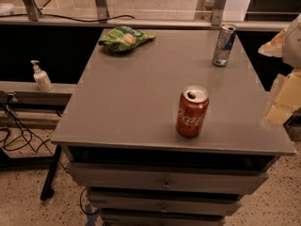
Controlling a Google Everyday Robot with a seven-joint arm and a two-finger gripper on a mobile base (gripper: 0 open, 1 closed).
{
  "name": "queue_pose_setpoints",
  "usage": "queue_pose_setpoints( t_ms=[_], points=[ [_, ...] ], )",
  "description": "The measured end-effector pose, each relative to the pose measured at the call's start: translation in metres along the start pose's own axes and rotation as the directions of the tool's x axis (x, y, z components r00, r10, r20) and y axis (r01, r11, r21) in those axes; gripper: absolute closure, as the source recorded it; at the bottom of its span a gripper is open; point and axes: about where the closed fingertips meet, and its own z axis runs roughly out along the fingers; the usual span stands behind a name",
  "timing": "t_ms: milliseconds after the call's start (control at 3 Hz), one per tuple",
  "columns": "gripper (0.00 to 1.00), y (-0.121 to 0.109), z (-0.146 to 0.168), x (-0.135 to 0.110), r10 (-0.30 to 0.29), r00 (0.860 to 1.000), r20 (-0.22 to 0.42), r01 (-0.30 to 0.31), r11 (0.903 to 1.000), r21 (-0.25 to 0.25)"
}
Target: Knock coke can over
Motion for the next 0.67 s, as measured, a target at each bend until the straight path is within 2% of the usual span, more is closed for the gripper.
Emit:
queue_pose_setpoints(
  t_ms=[333, 667],
  points=[
    [0.00, 0.004, 0.011, 0.017, 0.042, 0.993, 0.113, -0.041, 0.9990, -0.018],
    [0.00, 0.014, 0.032, 0.031, 0.080, 0.957, 0.280, -0.070, 0.9965, -0.047]
  ],
)
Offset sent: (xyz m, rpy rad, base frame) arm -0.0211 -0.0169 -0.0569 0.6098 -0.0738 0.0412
